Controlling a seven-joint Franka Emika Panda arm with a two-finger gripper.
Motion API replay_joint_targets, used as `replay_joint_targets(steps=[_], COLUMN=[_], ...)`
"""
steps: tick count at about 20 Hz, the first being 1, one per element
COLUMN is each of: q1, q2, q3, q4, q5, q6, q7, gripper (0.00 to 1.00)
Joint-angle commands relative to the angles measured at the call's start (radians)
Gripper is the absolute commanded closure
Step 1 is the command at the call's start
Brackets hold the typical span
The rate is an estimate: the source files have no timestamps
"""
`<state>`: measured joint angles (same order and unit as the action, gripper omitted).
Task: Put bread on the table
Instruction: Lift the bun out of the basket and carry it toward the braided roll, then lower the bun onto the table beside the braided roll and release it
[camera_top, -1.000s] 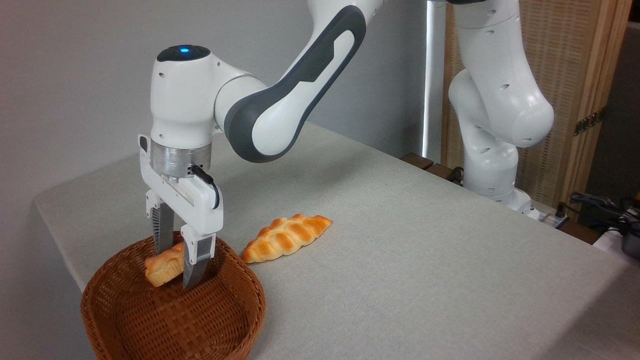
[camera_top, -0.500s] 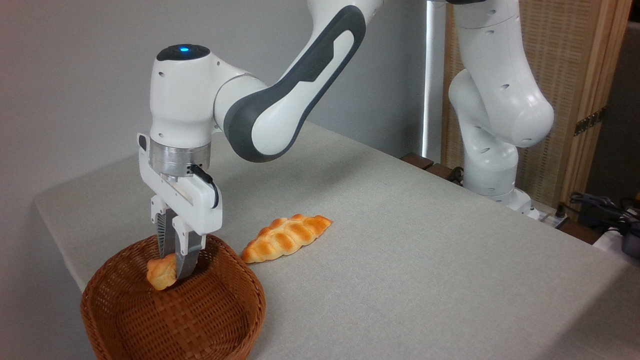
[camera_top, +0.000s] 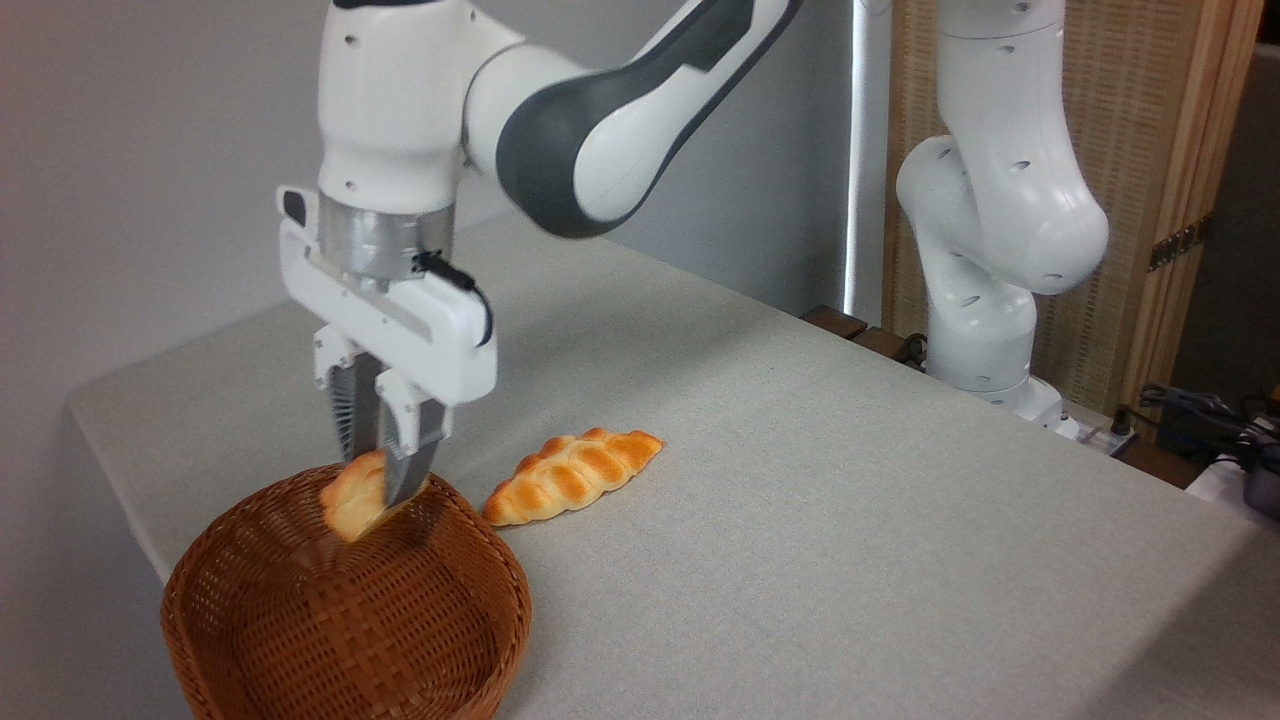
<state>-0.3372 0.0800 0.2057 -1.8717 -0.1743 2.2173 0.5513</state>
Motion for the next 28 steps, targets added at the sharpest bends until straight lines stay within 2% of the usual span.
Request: replay_joint_targets(steps=[1, 4, 5, 7, 8, 10, 28], q1=[-0.005, -0.006, -0.006, -0.009, -0.012, -0.019, -0.019], q2=[-0.066, -0.108, -0.118, -0.123, -0.123, -0.123, -0.131], q3=[0.021, 0.049, 0.05, 0.049, 0.043, 0.04, 0.04], q4=[-0.015, -0.021, -0.03, -0.03, -0.03, -0.03, -0.017], q5=[-0.007, -0.005, -0.004, 0.06, 0.082, 0.088, 0.087], q6=[-0.149, -0.25, -0.278, -0.348, -0.388, -0.412, -0.389], q7=[0.102, 0.148, 0.156, 0.157, 0.159, 0.159, 0.159], gripper=[0.52, 0.49, 0.42, 0.0, 0.0, 0.0, 0.0])
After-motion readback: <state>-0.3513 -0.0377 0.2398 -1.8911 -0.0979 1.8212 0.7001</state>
